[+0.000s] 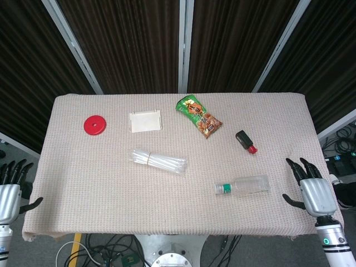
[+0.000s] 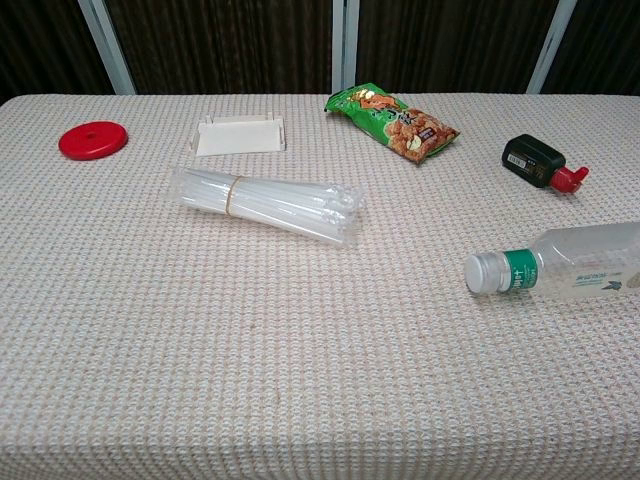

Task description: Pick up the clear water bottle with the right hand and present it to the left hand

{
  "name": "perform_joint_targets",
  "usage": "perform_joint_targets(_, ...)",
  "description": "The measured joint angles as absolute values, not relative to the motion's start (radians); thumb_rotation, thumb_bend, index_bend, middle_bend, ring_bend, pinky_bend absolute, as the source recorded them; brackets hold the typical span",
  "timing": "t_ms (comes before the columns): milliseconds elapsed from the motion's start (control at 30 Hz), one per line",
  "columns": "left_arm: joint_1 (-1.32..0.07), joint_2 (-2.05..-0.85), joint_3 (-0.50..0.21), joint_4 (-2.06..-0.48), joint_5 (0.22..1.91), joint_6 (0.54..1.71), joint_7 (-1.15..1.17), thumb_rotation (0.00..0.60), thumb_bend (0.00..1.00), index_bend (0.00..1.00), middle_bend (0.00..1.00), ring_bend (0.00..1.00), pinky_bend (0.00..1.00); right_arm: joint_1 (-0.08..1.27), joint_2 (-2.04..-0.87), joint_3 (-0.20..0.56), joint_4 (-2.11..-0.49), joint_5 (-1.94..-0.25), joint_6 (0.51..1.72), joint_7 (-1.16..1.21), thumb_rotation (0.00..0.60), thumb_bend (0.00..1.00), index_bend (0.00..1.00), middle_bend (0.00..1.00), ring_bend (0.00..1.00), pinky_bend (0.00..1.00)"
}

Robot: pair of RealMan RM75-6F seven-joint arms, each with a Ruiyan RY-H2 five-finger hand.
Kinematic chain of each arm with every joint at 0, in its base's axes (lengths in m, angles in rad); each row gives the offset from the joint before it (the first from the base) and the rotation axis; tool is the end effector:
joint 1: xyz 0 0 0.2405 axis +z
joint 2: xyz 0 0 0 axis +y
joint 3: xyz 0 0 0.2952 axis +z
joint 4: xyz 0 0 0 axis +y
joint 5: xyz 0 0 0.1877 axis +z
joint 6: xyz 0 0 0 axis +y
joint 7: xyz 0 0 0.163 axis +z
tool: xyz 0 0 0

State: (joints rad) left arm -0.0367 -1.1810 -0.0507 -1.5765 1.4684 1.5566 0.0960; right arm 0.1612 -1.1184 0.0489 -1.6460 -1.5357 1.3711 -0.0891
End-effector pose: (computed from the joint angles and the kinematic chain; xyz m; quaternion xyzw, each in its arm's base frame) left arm -0.3500 0.1845 0.1906 -0.5733 -0.3680 -0.3677 0.6330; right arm -0.3164 -0.2239 0.1743 0.6544 -0.3689 0.3671 0.5486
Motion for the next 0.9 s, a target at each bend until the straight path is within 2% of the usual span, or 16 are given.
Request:
perform_joint_targets(467, -0.035, -1.186, -0.052, -1.559, 1.475, 1.558, 0.077, 0.600, 0.00, 0.16, 0.07, 0.00, 0.00, 0.330, -1.279, 0.036, -1.514, -1.505, 1.076, -0.157, 0.600, 0.08, 0.04, 0.19, 0.02, 0.12)
perform_joint_targets(667, -0.035, -1.182, -0.050, -1.557, 1.482, 1.556, 0.068, 0.600, 0.00, 0.16, 0.07, 0.00, 0.00, 0.364, -1.325, 0.026, -1.451, -1.501, 1.038, -0.127, 0.600, 0.10, 0.13, 0.25, 0.05, 0.12)
perform_joint_targets(900, -0.042, -1.178, -0.052, -1.562, 1.492, 1.553, 0.070, 0.600, 0.00, 0.16, 0.07, 0.00, 0.00, 0.378, -1.338, 0.020, -1.427, -1.527, 1.064, -0.099, 0.600, 0.14, 0.22, 0.32, 0.10, 0.14)
